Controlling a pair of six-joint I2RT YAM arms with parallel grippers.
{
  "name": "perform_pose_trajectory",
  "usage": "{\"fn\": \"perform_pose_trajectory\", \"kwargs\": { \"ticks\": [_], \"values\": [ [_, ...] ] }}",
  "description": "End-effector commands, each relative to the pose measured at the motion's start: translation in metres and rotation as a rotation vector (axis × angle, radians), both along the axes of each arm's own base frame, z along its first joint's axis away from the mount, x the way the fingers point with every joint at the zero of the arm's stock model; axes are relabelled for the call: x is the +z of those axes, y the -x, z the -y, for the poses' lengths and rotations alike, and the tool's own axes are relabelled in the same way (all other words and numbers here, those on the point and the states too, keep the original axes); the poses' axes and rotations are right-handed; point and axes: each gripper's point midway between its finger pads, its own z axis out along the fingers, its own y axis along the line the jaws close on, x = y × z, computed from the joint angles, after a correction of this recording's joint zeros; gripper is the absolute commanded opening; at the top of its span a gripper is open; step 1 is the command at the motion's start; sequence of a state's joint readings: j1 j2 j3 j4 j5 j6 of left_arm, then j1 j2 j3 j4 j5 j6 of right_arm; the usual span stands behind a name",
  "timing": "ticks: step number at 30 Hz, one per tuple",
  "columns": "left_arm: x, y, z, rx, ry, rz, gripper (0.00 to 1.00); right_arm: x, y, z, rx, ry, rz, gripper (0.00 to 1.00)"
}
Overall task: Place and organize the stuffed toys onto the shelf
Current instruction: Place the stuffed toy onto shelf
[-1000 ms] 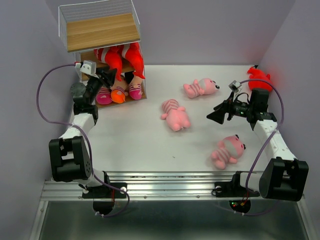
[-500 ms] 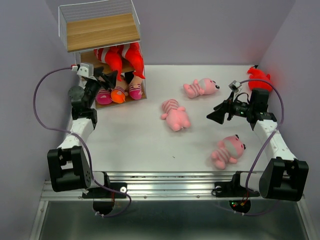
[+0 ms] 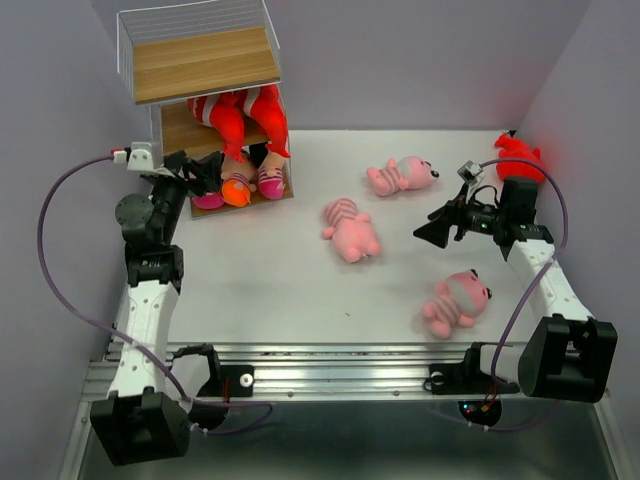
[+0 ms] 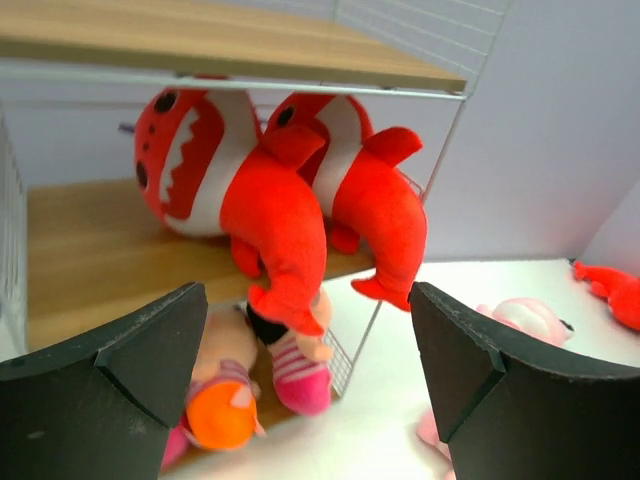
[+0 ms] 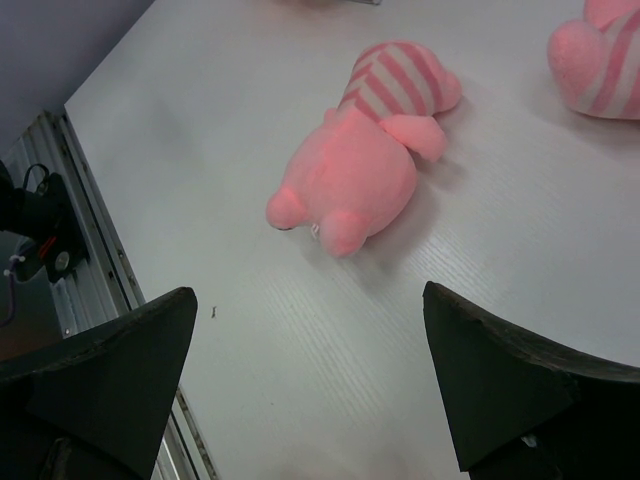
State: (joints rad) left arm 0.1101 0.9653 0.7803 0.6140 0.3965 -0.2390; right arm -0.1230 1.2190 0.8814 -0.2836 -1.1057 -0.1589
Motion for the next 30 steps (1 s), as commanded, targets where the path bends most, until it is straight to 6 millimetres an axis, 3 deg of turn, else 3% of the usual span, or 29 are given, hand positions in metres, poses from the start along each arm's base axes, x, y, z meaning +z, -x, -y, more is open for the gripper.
{"fn": "perform_pose_trajectory", "kwargs": {
  "ticks": [1, 6, 8, 11, 13, 16, 17, 20, 21, 23, 24, 25, 27, 28, 29, 30],
  "values": [
    [0.002, 0.025, -0.018, 0.117, 0.184, -0.188, 0.93, 0.003, -0.006, 0.006, -0.026, 0.04, 0.061, 1.0],
    [0.06, 0.078, -0.032, 0.21, 0.389, -0.108, 0.98, 0.0, -0.013, 0.015, -0.072, 0.083, 0.07, 1.0],
    [0.07, 0.09, -0.038, 0.248, 0.437, -0.09, 0.99, -0.002, -0.016, 0.018, -0.091, 0.098, 0.065, 1.0],
    [0.062, 0.101, -0.052, 0.34, 0.5, -0.141, 0.99, -0.008, -0.028, 0.03, -0.158, 0.129, 0.035, 1.0],
    [0.04, 0.098, -0.052, 0.359, 0.492, -0.218, 0.99, -0.017, -0.036, 0.042, -0.221, 0.153, -0.021, 1.0],
    [0.0, 0.087, -0.031, 0.254, 0.441, -0.333, 0.99, -0.015, -0.06, 0.075, -0.375, 0.228, -0.042, 1.0],
    [-0.021, 0.083, -0.014, 0.161, 0.418, -0.381, 0.99, -0.016, -0.074, 0.093, -0.455, 0.277, -0.053, 1.0],
    [-0.059, 0.08, 0.017, -0.022, 0.383, -0.426, 0.99, -0.014, -0.096, 0.14, -0.626, 0.368, -0.06, 1.0],
    [-0.069, 0.084, 0.032, -0.116, 0.387, -0.451, 0.99, -0.013, -0.109, 0.165, -0.703, 0.437, -0.054, 1.0],
    [-0.083, 0.086, 0.044, -0.185, 0.439, -0.476, 0.99, -0.013, -0.121, 0.196, -0.782, 0.522, -0.044, 1.0],
    [-0.101, 0.086, 0.049, -0.213, 0.454, -0.514, 0.99, -0.029, -0.129, 0.217, -0.824, 0.617, -0.069, 1.0],
    [-0.108, 0.087, 0.056, -0.237, 0.459, -0.537, 0.99, -0.017, -0.143, 0.231, -0.863, 0.659, -0.041, 1.0],
    [-0.125, 0.088, 0.066, -0.265, 0.467, -0.573, 0.99, -0.02, -0.153, 0.266, -0.917, 0.779, -0.042, 1.0],
    [-0.128, 0.091, 0.077, -0.3, 0.461, -0.585, 0.99, -0.037, -0.163, 0.272, -0.896, 0.81, -0.068, 1.0],
    [-0.131, 0.095, 0.09, -0.337, 0.457, -0.601, 0.99, -0.025, -0.174, 0.285, -0.917, 0.833, -0.038, 1.0],
    [-0.136, 0.093, 0.095, -0.341, 0.467, -0.608, 0.99, -0.026, -0.18, 0.292, -0.907, 0.876, -0.028, 1.0]
  ]
}}
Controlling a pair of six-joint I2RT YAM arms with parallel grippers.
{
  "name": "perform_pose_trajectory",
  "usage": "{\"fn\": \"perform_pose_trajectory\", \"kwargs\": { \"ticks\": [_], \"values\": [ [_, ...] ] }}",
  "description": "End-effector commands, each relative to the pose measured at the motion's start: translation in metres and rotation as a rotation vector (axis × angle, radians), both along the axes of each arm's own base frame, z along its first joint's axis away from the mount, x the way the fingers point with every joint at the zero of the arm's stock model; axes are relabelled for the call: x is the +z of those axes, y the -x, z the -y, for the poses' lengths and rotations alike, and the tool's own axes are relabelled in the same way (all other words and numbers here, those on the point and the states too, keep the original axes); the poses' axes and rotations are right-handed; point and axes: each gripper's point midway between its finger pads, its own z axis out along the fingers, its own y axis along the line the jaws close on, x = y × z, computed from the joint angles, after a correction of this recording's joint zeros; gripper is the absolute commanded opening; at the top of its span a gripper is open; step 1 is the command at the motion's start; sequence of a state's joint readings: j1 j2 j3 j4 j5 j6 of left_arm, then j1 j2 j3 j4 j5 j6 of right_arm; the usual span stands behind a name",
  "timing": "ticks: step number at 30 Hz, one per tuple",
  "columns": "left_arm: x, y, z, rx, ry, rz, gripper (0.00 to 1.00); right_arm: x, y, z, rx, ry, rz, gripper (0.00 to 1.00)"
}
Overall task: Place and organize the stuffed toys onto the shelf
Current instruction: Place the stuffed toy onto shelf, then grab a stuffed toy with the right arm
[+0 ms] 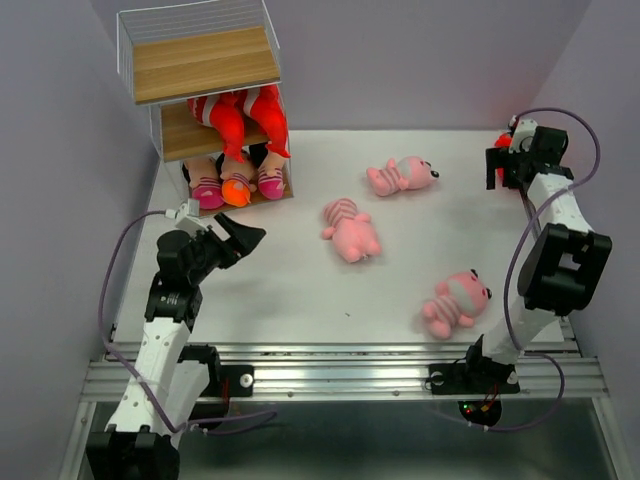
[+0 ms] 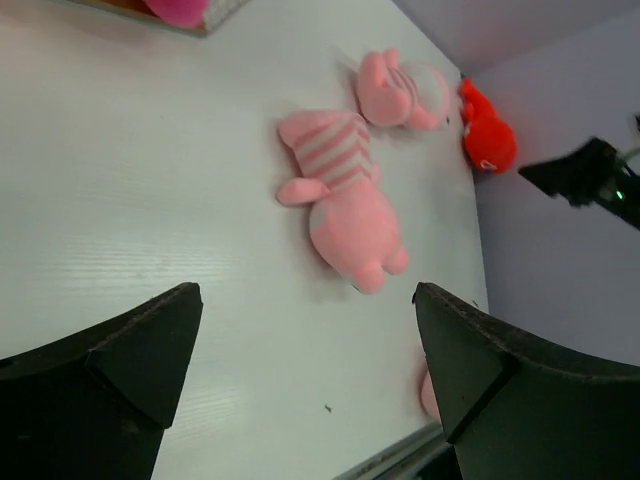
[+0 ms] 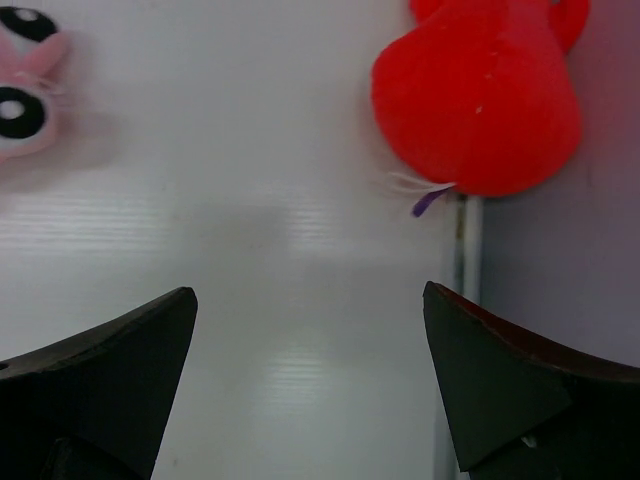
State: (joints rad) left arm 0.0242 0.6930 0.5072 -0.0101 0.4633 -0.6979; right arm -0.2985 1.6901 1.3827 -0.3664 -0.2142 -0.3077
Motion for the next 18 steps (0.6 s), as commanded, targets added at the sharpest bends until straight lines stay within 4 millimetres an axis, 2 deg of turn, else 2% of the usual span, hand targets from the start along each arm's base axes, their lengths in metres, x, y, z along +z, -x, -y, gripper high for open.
{"fn": "perform_pose_trajectory", "kwargs": {
  "ticks": [1, 2, 3, 4, 5, 6, 9, 15, 16, 18],
  "values": [
    [0.042, 0.004, 0.045, -0.16, 0.062, 0.18, 0.99, -0.004, -0.031, 0.064, -0.073, 0.265, -0.044, 1.0],
    [0.039, 0.011, 0.064, -0.217, 0.069, 0.173, 0.99, -0.007, -0.038, 0.068, -0.06, 0.282, -0.05, 1.0],
    [0.035, 0.01, 0.071, -0.223, 0.075, 0.165, 0.99, 0.003, -0.05, 0.073, -0.041, 0.319, -0.029, 1.0],
    [0.031, 0.011, 0.079, -0.244, 0.078, 0.154, 0.99, 0.0, -0.057, 0.076, -0.029, 0.334, -0.033, 1.0],
    [0.029, 0.017, 0.093, -0.288, 0.085, 0.145, 0.99, -0.02, -0.065, 0.08, -0.011, 0.34, -0.066, 1.0],
    [0.024, 0.016, 0.099, -0.294, 0.089, 0.128, 0.99, -0.009, -0.075, 0.09, -0.02, 0.395, -0.054, 1.0],
    [0.016, 0.021, 0.111, -0.316, 0.082, 0.109, 0.98, -0.024, -0.097, 0.102, 0.017, 0.456, -0.068, 1.0],
    [-0.003, 0.033, 0.112, -0.313, 0.079, 0.093, 0.98, -0.027, -0.128, 0.111, 0.059, 0.528, -0.002, 1.0],
    [-0.004, 0.035, 0.112, -0.312, 0.082, 0.094, 0.98, -0.04, -0.13, 0.113, 0.066, 0.532, -0.021, 1.0],
    [-0.01, 0.039, 0.11, -0.306, 0.095, 0.088, 0.98, -0.043, -0.136, 0.12, 0.046, 0.558, -0.028, 1.0]
  ]
}}
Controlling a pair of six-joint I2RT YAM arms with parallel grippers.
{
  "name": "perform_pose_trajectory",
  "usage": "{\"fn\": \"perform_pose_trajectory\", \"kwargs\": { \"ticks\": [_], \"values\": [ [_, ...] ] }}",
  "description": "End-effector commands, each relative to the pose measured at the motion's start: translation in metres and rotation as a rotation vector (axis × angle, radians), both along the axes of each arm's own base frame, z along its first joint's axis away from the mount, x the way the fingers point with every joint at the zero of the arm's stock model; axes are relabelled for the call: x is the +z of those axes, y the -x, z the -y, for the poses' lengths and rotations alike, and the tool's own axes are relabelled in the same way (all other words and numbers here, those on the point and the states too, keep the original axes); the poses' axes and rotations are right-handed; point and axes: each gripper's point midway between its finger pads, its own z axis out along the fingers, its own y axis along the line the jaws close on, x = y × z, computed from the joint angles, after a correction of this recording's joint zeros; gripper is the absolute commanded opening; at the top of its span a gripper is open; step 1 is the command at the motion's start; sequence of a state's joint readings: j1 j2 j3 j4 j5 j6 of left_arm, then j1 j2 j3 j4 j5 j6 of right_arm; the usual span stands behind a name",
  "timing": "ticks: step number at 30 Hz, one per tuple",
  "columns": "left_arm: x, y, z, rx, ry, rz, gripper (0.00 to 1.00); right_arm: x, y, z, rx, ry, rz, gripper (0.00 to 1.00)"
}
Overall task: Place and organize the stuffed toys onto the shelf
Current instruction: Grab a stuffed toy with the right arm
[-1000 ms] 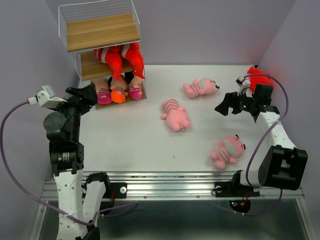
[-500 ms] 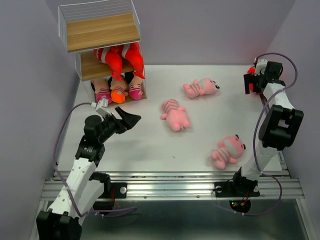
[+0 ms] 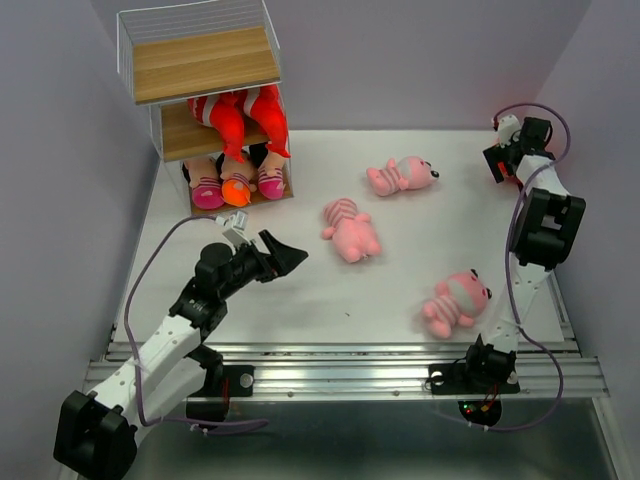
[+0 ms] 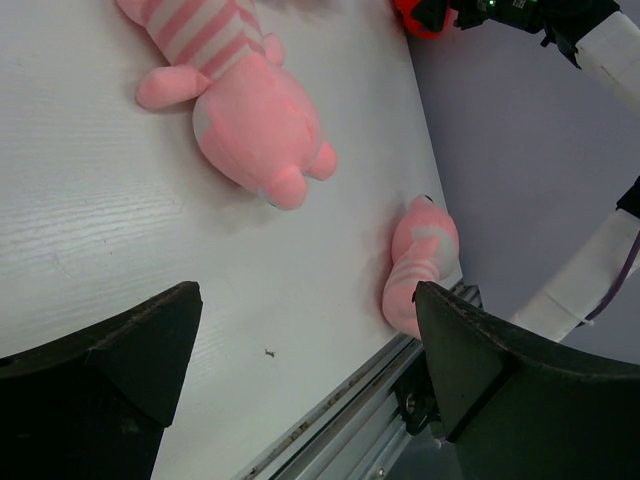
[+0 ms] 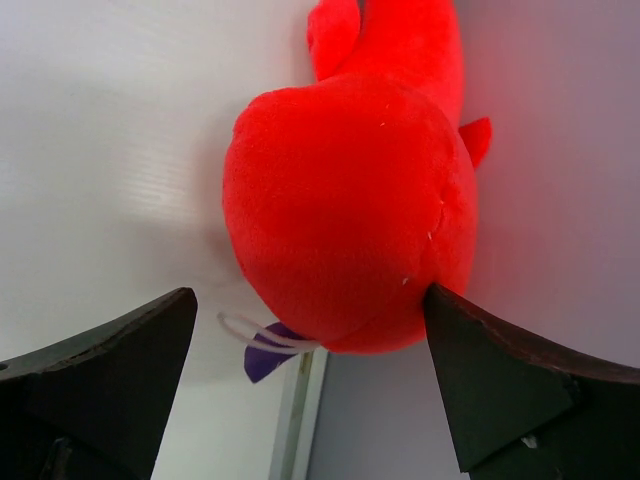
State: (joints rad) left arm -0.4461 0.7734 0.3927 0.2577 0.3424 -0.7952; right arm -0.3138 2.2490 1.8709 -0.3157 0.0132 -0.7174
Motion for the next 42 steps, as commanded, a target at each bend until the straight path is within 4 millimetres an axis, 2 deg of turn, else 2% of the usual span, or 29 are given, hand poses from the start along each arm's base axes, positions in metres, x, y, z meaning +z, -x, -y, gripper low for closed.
{"fn": "perform_pose_trajectory", "kwargs": {
  "ticks": [1, 3, 5, 7, 8, 9, 11, 12, 13, 15, 16, 18, 19, 20, 21, 24, 25, 26, 27, 28, 29, 30, 31, 33, 34, 36, 38, 40, 42],
  "values": [
    [0.006, 0.002, -0.003, 0.026, 0.046, 0.05, 0.98, 0.023, -0.028, 0.022, 0.0, 0.12, 0.082, 1.0],
    [0.004, 0.004, -0.003, 0.024, 0.049, 0.053, 0.98, 0.006, -0.029, 0.026, -0.007, 0.129, 0.061, 1.0],
    [0.003, 0.006, -0.003, 0.019, 0.05, 0.056, 0.98, 0.0, -0.028, 0.029, -0.021, 0.144, 0.061, 0.92],
    [0.005, 0.007, -0.002, 0.007, 0.047, 0.073, 0.98, -0.011, -0.022, 0.028, -0.028, 0.143, 0.044, 0.68],
    [0.006, 0.007, -0.001, -0.001, 0.047, 0.078, 0.98, -0.006, -0.022, 0.029, -0.031, 0.148, 0.061, 0.6],
    [0.008, 0.009, 0.002, -0.017, 0.048, 0.09, 0.98, -0.014, -0.017, 0.027, -0.032, 0.141, 0.048, 0.45],
    [0.01, 0.009, 0.005, -0.033, 0.045, 0.102, 0.98, -0.012, -0.015, 0.025, -0.035, 0.137, 0.068, 0.26],
    [0.011, 0.009, 0.006, -0.041, 0.045, 0.106, 0.98, -0.004, -0.014, 0.024, -0.038, 0.136, 0.084, 0.04],
    [0.011, 0.011, 0.009, -0.056, 0.043, 0.109, 0.98, -0.009, -0.006, 0.027, -0.053, 0.117, 0.08, 0.01],
    [0.012, 0.013, 0.012, -0.069, 0.041, 0.12, 0.98, -0.005, -0.001, 0.029, -0.066, 0.1, 0.1, 0.01],
    [0.013, 0.015, 0.016, -0.084, 0.042, 0.126, 0.98, 0.009, -0.001, 0.025, -0.067, 0.08, 0.135, 0.01],
    [0.014, 0.018, 0.019, -0.098, 0.042, 0.138, 0.98, 0.014, 0.009, 0.023, -0.071, 0.046, 0.157, 0.01],
    [0.014, 0.02, 0.022, -0.113, 0.042, 0.141, 0.98, 0.04, 0.011, 0.016, -0.062, 0.022, 0.212, 0.01],
    [0.015, 0.022, 0.024, -0.122, 0.043, 0.148, 0.98, 0.038, 0.019, 0.011, -0.046, -0.014, 0.216, 0.01],
    [0.015, 0.023, 0.026, -0.13, 0.045, 0.156, 0.98, 0.047, 0.022, 0.005, -0.039, -0.038, 0.237, 0.01],
    [0.016, 0.028, 0.035, -0.162, 0.048, 0.169, 0.98, 0.083, 0.04, -0.023, 0.035, -0.102, 0.303, 0.01],
    [0.017, 0.029, 0.037, -0.172, 0.054, 0.171, 0.98, 0.092, 0.043, -0.037, 0.079, -0.15, 0.327, 0.01],
    [0.019, 0.032, 0.041, -0.188, 0.069, 0.173, 0.98, 0.115, 0.054, -0.048, 0.11, -0.163, 0.358, 0.01],
    [0.022, 0.034, 0.044, -0.202, 0.09, 0.176, 0.98, 0.119, 0.062, -0.058, 0.138, -0.192, 0.357, 0.01],
    [0.032, 0.036, 0.048, -0.218, 0.145, 0.189, 0.98, 0.116, 0.071, -0.08, 0.212, -0.265, 0.342, 0.01],
    [0.037, 0.037, 0.05, -0.223, 0.168, 0.191, 0.98, 0.13, 0.087, -0.097, 0.262, -0.296, 0.342, 0.01],
    [0.045, 0.036, 0.055, -0.229, 0.194, 0.203, 0.98, 0.122, 0.101, -0.112, 0.302, -0.343, 0.314, 0.01],
    [0.048, 0.035, 0.057, -0.232, 0.212, 0.19, 0.99, 0.126, 0.113, -0.137, 0.399, -0.412, 0.312, 0.01],
    [0.058, 0.034, 0.063, -0.24, 0.235, 0.187, 0.99, 0.129, 0.141, -0.165, 0.488, -0.492, 0.288, 0.01],
    [0.066, 0.031, 0.071, -0.248, 0.249, 0.189, 0.99, 0.138, 0.164, -0.189, 0.571, -0.55, 0.301, 0.01],
    [0.083, 0.027, 0.082, -0.262, 0.291, 0.189, 0.99, 0.153, 0.195, -0.213, 0.642, -0.607, 0.311, 0.01],
    [0.092, 0.03, 0.095, -0.29, 0.317, 0.182, 0.99, 0.152, 0.223, -0.237, 0.712, -0.709, 0.28, 0.01],
    [0.104, 0.029, 0.112, -0.313, 0.341, 0.176, 0.99, 0.159, 0.247, -0.257, 0.779, -0.764, 0.273, 0.01],
    [0.115, 0.027, 0.126, -0.326, 0.366, 0.18, 0.99, 0.16, 0.265, -0.27, 0.801, -0.814, 0.242, 0.01]
  ]
}}
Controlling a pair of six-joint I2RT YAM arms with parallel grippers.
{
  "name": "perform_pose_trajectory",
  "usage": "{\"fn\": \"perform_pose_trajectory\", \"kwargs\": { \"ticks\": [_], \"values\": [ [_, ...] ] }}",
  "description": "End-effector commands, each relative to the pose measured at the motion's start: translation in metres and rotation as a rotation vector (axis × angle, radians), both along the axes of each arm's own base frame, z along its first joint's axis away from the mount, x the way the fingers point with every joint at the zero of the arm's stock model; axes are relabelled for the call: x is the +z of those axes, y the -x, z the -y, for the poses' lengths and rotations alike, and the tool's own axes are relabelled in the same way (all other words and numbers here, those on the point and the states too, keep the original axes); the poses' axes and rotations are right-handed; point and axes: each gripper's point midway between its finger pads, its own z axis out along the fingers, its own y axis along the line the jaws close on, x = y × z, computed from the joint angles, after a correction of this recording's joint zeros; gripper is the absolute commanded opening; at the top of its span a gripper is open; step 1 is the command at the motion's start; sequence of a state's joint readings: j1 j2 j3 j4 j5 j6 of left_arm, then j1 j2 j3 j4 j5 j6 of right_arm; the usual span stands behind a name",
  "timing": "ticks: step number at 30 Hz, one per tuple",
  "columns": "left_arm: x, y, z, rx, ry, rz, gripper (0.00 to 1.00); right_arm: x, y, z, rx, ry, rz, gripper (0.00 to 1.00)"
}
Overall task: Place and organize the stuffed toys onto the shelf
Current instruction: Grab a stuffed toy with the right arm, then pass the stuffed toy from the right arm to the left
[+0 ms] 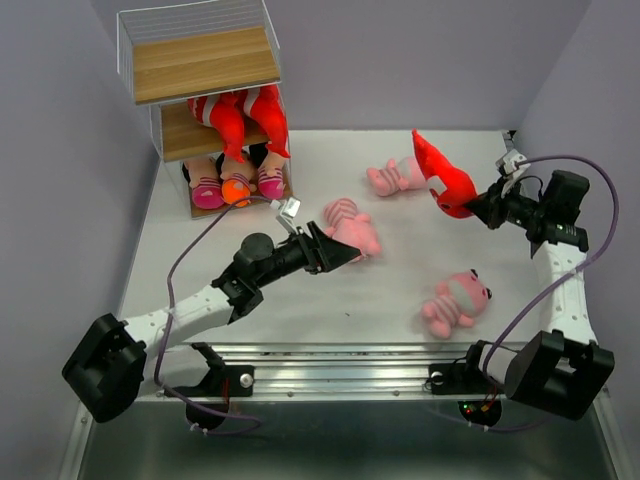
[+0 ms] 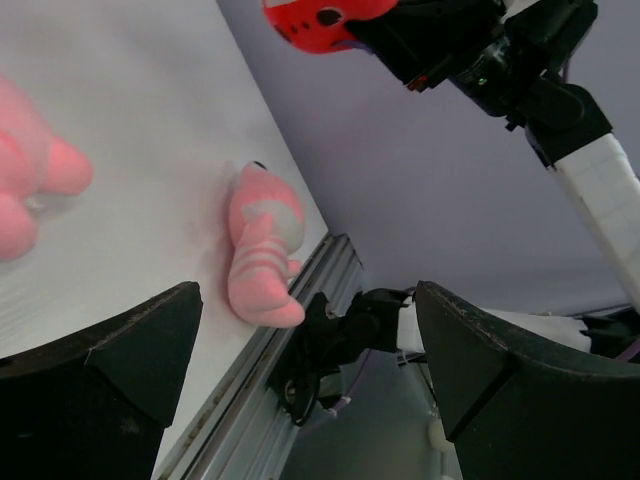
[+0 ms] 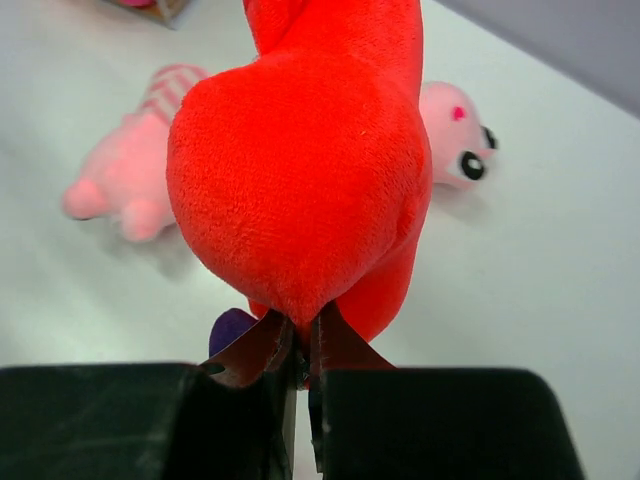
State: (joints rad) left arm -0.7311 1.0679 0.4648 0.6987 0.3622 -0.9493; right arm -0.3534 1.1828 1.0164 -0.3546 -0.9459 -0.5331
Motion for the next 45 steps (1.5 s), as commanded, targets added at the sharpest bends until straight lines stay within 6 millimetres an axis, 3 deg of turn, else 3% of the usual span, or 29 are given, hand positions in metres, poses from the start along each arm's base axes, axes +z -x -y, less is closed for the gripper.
{"fn": "perform_pose_trajectory", "kwargs": {
  "ticks": [1, 8, 12, 19, 26, 36, 38, 39, 43, 44, 45],
  "values": [
    [0.07, -0.002, 0.029, -0.029, 0.17, 0.1, 0.99, 0.012, 0.05, -0.048, 0.203, -0.161, -0.053, 0.01],
    [0.079, -0.002, 0.066, -0.052, 0.192, 0.091, 0.99, 0.012, 0.085, -0.066, 0.249, -0.185, -0.072, 0.01],
    [0.077, -0.002, 0.073, -0.046, 0.194, 0.07, 0.99, 0.014, 0.097, -0.07, 0.276, -0.174, -0.067, 0.01],
    [0.076, -0.008, 0.087, -0.042, 0.181, 0.051, 0.99, 0.014, 0.11, -0.076, 0.306, -0.155, -0.039, 0.01],
    [0.08, -0.011, 0.122, -0.091, 0.166, 0.051, 0.99, 0.008, 0.119, -0.082, 0.335, -0.162, -0.044, 0.01],
    [0.058, -0.023, 0.166, -0.122, 0.085, 0.015, 0.98, 0.001, 0.137, -0.091, 0.401, -0.124, -0.026, 0.01],
    [0.055, -0.023, 0.172, -0.131, 0.077, 0.015, 0.91, -0.001, 0.139, -0.091, 0.413, -0.11, -0.012, 0.02],
    [0.053, -0.023, 0.175, -0.137, 0.074, 0.018, 0.8, -0.003, 0.142, -0.092, 0.422, -0.104, -0.01, 0.03],
    [0.055, -0.025, 0.178, -0.145, 0.07, 0.045, 0.55, -0.011, 0.148, -0.093, 0.437, -0.094, -0.016, 0.04],
    [0.058, -0.024, 0.179, -0.149, 0.072, 0.058, 0.36, -0.013, 0.149, -0.093, 0.437, -0.095, -0.026, 0.04],
    [0.059, -0.024, 0.179, -0.15, 0.072, 0.07, 0.25, -0.013, 0.149, -0.093, 0.44, -0.089, -0.02, 0.05]
  ]
}}
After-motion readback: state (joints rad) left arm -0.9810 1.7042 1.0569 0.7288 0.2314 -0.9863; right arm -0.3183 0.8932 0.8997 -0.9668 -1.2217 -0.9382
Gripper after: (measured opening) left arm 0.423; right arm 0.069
